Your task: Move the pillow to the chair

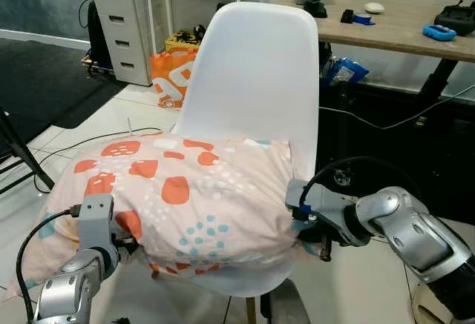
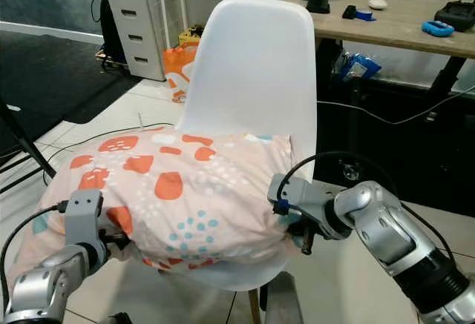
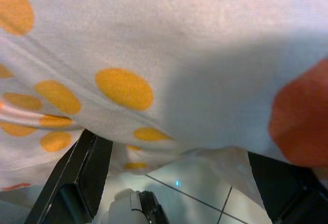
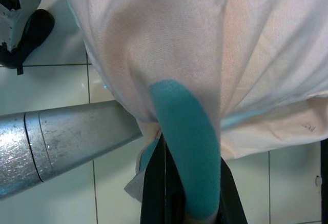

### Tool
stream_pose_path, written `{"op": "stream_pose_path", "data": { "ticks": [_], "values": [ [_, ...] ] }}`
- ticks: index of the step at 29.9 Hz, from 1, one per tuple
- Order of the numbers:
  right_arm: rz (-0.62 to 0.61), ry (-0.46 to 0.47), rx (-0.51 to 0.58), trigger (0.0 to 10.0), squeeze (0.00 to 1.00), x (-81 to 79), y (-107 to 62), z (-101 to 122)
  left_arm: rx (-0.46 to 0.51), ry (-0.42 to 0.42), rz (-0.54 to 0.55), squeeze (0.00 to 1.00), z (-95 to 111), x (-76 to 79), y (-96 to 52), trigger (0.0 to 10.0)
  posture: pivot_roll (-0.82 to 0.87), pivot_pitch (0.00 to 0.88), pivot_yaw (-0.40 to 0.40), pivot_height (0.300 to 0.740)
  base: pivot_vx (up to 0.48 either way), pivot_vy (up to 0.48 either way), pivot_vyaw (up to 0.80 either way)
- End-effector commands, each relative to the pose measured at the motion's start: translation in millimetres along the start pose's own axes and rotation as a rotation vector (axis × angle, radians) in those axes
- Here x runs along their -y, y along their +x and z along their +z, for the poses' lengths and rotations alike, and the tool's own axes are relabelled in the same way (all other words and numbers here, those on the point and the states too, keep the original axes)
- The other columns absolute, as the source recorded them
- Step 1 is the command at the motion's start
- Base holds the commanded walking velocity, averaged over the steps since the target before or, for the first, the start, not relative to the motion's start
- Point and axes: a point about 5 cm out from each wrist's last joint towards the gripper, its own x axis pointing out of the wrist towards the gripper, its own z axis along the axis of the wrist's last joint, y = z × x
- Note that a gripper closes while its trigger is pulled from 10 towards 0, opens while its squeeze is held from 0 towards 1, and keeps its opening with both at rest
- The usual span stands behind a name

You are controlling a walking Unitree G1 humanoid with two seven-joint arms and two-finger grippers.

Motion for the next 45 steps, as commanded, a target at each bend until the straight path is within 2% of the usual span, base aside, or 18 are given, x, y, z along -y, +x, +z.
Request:
{"op": "stream_pose_path", "data": {
  "ticks": [1,9,11,14,15,17,18,19,28,37,38,39,40,41,42,43,44,45],
  "values": [
    [0.000,0.010,0.015,0.0,0.00,-0.8,-1.5,4,0.069,-0.002,-0.041,0.00,14,10.5,1.8,10.0,-0.23,0.084,-0.033,0.326,0.000,0.000,0.00],
    [-0.116,0.079,-0.055,0.0,0.00,15.1,-4.8,-7,0.131,0.012,-0.084,0.00,29,20.7,1.8,10.0,-0.23,0.082,-0.034,0.326,0.000,0.000,0.00],
    [-0.189,0.122,-0.083,0.0,0.00,25.1,-6.8,-13,0.184,0.023,-0.173,0.00,42,38.2,-1.1,10.0,-0.23,0.077,-0.036,0.326,0.000,0.000,0.00],
    [-0.218,0.143,-0.089,0.0,0.00,28.9,-7.0,-15,0.203,0.035,-0.226,0.00,48,48.9,-3.7,10.0,-0.24,0.076,-0.036,0.326,0.000,0.000,0.00],
    [-0.249,0.190,-0.075,0.0,0.00,32.4,-5.5,-13,0.227,0.068,-0.318,0.00,54,68.1,-9.2,10.0,-0.23,0.071,-0.037,0.326,0.000,0.000,0.00],
    [-0.249,0.190,-0.075,0.0,0.00,32.4,-5.5,-13,0.227,0.068,-0.318,0.00,54,68.1,-9.2,10.0,-0.23,0.071,-0.037,0.326,0.000,0.000,0.00],
    [-0.227,0.246,-0.027,0.0,0.00,29.3,-3.9,-6,0.231,0.107,-0.370,0.00,55,81.0,-13.4,10.0,-0.23,0.070,-0.038,0.326,0.000,0.000,0.00],
    [-0.207,0.263,-0.007,0.0,0.00,27.0,-3.6,-3,0.232,0.120,-0.381,0.00,55,84.1,-14.3,10.0,-0.23,0.070,-0.038,0.326,0.000,0.000,0.00],
    [-0.073,0.318,0.139,0.0,0.00,9.7,-6.7,25,0.234,0.140,-0.389,0.00,55,86.1,-15.1,10.0,-0.24,0.065,-0.037,0.326,0.000,0.000,0.00],
    [-0.107,0.305,0.069,0.0,0.00,8.4,-0.2,15,0.236,0.159,-0.388,0.00,56,84.3,-16.9,10.0,-0.23,0.073,-0.034,0.326,0.000,0.000,0.00],
    [-0.093,0.277,0.042,2.0,0.00,4.2,0.8,11,0.230,0.164,-0.388,0.00,54,84.2,-17.3,10.0,-0.23,0.077,-0.034,0.326,0.000,0.000,0.00],
    [-0.093,0.277,0.042,2.0,0.00,4.2,0.8,11,0.230,0.164,-0.388,0.00,54,84.2,-17.3,10.0,-0.23,0.077,-0.034,0.326,0.000,0.000,0.00],
    [-0.054,0.218,0.008,4.5,0.00,-3.4,0.9,7,0.227,0.167,-0.389,0.00,53,84.5,-17.7,10.0,-0.23,0.077,-0.034,0.326,0.000,0.000,0.00],
    [-0.054,0.218,0.008,4.5,0.00,-3.4,0.9,7,0.227,0.167,-0.389,0.00,53,84.5,-17.7,10.0,-0.23,0.077,-0.034,0.326,0.000,0.000,0.00],
    [-0.023,0.179,-0.008,10.0,0.00,-8.8,0.2,5,0.226,0.167,-0.390,0.00,53,84.7,-17.9,10.0,-0.23,0.080,-0.035,0.326,0.000,0.000,0.00],
    [-0.007,0.158,-0.018,10.0,0.45,-12.2,-0.1,3,0.226,0.168,-0.391,0.00,53,84.8,-18.1,10.0,-0.23,0.082,-0.036,0.326,0.000,0.000,0.00],
    [0.005,0.143,-0.031,10.0,1.00,-14.6,-0.4,0,0.226,0.171,-0.391,0.00,53,84.3,-18.3,10.0,-0.23,0.082,-0.036,0.326,0.000,0.000,0.00],
    [0.005,0.143,-0.031,10.0,1.00,-14.6,-0.4,0,0.226,0.171,-0.391,0.00,53,84.3,-18.3,10.0,-0.23,0.082,-0.036,0.326,0.000,0.000,0.00]
  ]
}}
